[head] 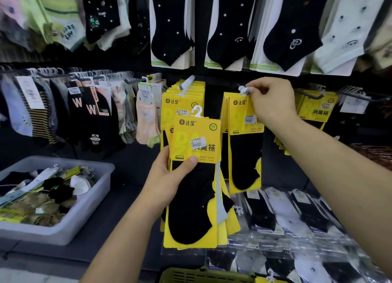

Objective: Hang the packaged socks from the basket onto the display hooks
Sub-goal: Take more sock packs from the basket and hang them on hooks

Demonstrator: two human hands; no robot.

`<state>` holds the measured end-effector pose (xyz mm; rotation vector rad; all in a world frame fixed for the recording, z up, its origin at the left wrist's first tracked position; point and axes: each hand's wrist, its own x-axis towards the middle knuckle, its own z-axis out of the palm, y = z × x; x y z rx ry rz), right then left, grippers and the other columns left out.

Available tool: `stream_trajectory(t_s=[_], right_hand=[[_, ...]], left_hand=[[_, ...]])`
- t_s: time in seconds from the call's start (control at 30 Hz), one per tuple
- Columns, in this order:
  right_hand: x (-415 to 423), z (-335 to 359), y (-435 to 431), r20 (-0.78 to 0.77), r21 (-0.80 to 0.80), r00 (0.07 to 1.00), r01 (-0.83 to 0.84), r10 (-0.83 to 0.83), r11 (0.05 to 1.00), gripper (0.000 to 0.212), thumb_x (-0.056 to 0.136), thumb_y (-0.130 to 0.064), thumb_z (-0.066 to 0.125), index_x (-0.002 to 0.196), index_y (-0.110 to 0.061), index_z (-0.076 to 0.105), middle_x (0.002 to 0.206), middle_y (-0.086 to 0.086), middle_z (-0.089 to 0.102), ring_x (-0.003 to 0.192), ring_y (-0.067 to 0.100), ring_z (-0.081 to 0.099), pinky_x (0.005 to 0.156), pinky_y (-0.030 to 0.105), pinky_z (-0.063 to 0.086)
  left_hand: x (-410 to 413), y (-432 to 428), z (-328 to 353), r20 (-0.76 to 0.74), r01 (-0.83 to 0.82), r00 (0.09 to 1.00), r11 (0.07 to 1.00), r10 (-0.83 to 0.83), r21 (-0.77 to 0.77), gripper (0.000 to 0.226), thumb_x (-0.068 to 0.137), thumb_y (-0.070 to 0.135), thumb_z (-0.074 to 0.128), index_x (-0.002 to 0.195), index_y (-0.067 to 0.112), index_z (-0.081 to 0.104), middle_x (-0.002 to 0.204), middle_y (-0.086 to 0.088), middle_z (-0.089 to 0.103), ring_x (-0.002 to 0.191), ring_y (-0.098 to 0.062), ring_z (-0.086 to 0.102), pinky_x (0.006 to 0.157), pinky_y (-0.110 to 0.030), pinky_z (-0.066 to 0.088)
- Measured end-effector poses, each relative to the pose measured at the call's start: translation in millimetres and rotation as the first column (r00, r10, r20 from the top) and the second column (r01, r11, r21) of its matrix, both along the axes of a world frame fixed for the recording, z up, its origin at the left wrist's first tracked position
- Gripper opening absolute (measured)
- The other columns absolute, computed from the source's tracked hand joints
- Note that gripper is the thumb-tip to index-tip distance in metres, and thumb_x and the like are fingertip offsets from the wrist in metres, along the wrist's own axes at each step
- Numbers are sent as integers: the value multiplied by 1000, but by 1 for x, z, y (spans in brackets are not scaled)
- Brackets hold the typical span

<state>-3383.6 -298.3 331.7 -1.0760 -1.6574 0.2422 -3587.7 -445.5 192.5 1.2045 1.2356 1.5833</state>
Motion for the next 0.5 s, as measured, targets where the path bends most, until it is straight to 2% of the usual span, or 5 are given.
stream_trajectory(t_s=[0.1,0.27,0.33,0.43,0.5], right_hand=[[-2,-4,-1,10,3,1000,-6,6,1000,22,98,-15,57,105,-24,76,100,-11,69,92,2,61,79,13,48],[2,-16,-2,160,58,986,26,-35,998,31,98,-13,55,122,-25,70,107,-4,55,108,24,57,95,39,51],[4,-21,-6,139,78,989,29,-40,997,33,95,-15,59,125,-24,66,108,-3,53,110,25,55,97,40,49],[3,-34,-24,-27,72,999,37,-35,997,17,92,-16,63,106,-26,64,98,-6,57,93,11,57,84,33,51],[-2,-50,-42,-90,-49,995,-44,39,998,7,92,-25,66,86,-27,62,82,-12,61,73,-2,54,69,25,47]], left_hand=[[2,1,-2,0,13,1000,1000,-13,-5,51,79,46,80,126,32,68,119,9,80,110,-11,77,88,-25,58],[6,5,-3,11,-11,1000,1000,11,-9,53,77,47,81,126,30,67,117,8,80,109,-12,77,93,-34,57],[7,6,-5,5,-27,1000,999,28,-16,47,82,43,81,125,32,68,117,9,80,109,-12,77,96,-37,57],[9,8,-6,4,-61,998,998,61,-24,36,89,37,81,123,34,68,116,9,80,108,-12,77,100,-42,58],[11,9,-6,22,-72,997,997,73,-22,37,89,37,84,122,34,68,115,9,80,108,-12,77,101,-43,59]])
